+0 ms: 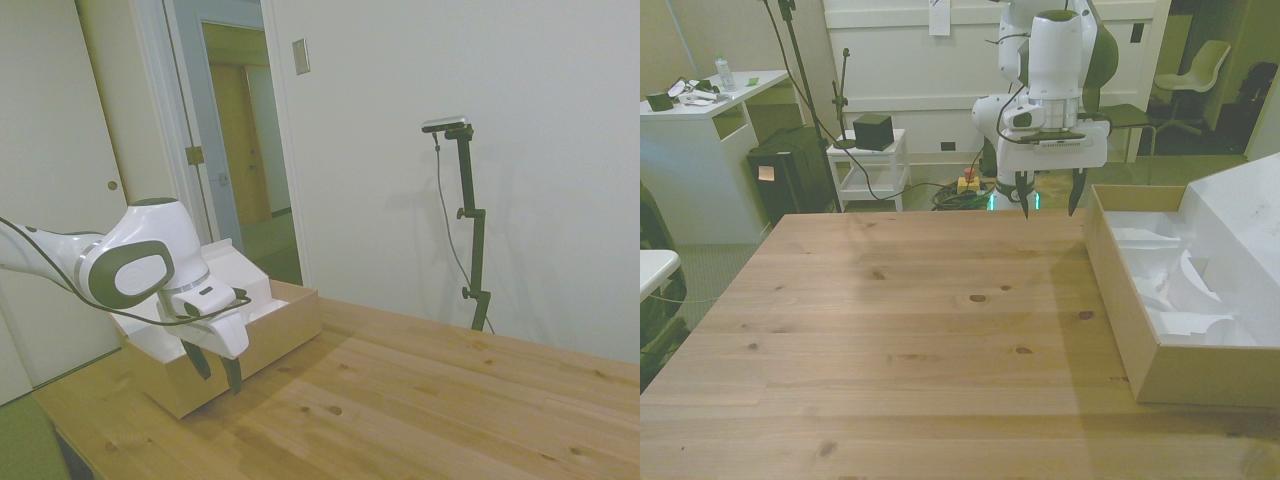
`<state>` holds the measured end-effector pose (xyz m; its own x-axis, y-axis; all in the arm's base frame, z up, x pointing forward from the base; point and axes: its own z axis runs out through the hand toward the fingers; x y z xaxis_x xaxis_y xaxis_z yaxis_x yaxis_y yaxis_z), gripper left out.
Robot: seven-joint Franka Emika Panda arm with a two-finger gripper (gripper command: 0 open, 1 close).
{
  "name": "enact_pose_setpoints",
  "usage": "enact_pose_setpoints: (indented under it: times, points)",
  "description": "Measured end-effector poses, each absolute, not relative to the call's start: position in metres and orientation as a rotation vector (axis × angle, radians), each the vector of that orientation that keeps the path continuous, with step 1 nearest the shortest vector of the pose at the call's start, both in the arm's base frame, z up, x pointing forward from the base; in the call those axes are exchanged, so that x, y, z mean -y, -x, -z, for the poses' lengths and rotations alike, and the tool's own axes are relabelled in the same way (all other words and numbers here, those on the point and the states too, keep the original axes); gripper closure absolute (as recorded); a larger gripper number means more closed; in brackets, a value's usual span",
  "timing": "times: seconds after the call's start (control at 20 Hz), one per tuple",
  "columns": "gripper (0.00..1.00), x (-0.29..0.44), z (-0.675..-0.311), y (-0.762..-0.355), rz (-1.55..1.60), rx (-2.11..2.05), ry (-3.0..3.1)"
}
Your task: Close the box
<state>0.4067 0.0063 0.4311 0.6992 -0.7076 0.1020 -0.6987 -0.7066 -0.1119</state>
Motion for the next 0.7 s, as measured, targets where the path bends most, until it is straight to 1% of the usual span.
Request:
enact_pose_setpoints:
  times: [0.15,0.3,0.5,0.7]
  points:
    - [0.0,-0.008,-0.43,-0.408,0.208,-1.2,2.825]
    - [0.0,-0.018,-0.447,-0.412,0.253,-1.186,2.813]
    - [0.0,-0.032,-0.482,-0.415,0.323,-1.156,2.791]
    - [0.0,-0.048,-0.53,-0.419,0.41,-1.101,2.758]
